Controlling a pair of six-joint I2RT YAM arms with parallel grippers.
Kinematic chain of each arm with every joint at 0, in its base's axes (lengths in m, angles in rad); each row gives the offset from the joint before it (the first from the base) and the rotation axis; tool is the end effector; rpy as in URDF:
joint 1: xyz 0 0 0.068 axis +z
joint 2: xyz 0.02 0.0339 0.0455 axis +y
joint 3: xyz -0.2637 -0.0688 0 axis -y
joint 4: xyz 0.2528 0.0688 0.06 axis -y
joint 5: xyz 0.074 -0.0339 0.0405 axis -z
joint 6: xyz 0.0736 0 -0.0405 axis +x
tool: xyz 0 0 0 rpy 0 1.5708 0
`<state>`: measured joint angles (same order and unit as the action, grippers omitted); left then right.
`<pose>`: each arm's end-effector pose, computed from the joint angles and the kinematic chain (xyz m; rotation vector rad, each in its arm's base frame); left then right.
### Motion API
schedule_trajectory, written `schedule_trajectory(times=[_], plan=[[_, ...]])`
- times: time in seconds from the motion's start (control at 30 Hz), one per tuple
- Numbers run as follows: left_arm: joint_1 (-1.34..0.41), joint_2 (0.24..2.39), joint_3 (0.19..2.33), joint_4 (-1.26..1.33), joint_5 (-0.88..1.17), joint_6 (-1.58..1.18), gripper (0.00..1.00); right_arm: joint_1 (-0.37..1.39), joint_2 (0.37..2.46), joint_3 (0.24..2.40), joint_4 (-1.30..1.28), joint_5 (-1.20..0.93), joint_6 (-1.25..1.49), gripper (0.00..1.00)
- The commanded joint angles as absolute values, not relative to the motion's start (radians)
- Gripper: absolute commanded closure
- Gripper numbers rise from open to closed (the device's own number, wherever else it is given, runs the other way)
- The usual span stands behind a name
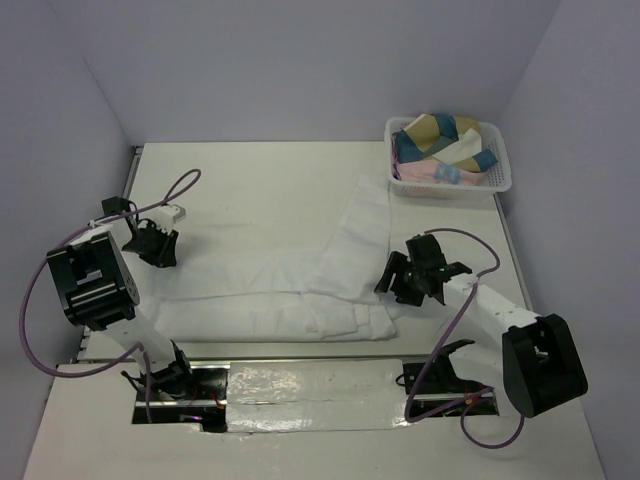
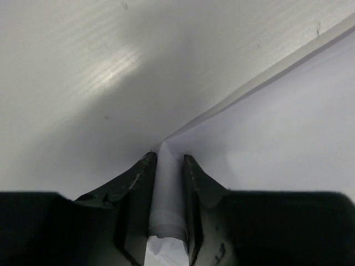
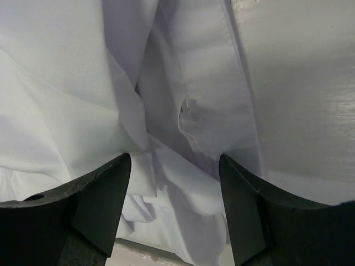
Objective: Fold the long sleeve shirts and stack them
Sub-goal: Fold the shirt
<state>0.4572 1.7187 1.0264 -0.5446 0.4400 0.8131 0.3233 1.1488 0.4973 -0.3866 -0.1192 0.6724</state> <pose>0.3170 0.1210 0.1263 0.5586 2.5505 -0.2088 0.2097 0.0795 0.1218 0.4236 2.6539 0.4910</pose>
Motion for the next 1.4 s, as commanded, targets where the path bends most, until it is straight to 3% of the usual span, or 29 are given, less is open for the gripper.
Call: schedule_trajectory(times=[0.0, 0.13, 0.27, 0.37, 0.7, 0.93, 1.1, 1.17, 1.2, 1.27, 1.37], plan=[[0.449, 1.746, 1.083, -0.477, 0.480, 0.756, 0.63, 0.281, 1.125, 0.492, -0.318, -0.163, 0.668, 0.29], [0.439, 1.763, 1.124, -0.462, 0.483, 0.742, 0.57, 0.238, 1.068, 0.595, -0.337, -0.176, 0.575, 0.29], [0.436, 1.778, 1.178, -0.483, 0.476, 0.744, 0.25, 0.203, 1.136, 0.724, -0.357, -0.152, 0.523, 0.28], [0.434, 1.755, 1.204, -0.483, 0.468, 0.739, 0.17, 0.196, 1.254, 0.828, -0.338, -0.108, 0.517, 0.28], [0.433, 1.715, 1.316, -0.498, 0.518, 0.624, 0.13, 0.192, 1.762, 1.213, -0.348, 0.104, 0.526, 0.30], [0.410, 1.657, 1.269, -0.471, 0.496, 0.640, 0.12, 0.250, 1.931, 1.316, -0.417, 0.160, 0.534, 0.25], [0.400, 1.654, 1.282, -0.465, 0.502, 0.620, 0.12, 0.334, 2.009, 1.397, -0.474, 0.213, 0.523, 0.28], [0.393, 1.646, 1.287, -0.457, 0.499, 0.617, 0.12, 0.334, 2.023, 1.420, -0.498, 0.201, 0.531, 0.37], [0.385, 1.644, 1.292, -0.457, 0.499, 0.615, 0.12, 0.334, 2.020, 1.414, -0.494, 0.196, 0.532, 0.48], [0.373, 1.635, 1.293, -0.456, 0.502, 0.615, 0.12, 0.331, 2.005, 1.391, -0.474, 0.186, 0.528, 0.60], [0.348, 1.620, 1.292, -0.453, 0.511, 0.611, 0.13, 0.336, 1.979, 1.385, -0.466, 0.173, 0.497, 0.85]])
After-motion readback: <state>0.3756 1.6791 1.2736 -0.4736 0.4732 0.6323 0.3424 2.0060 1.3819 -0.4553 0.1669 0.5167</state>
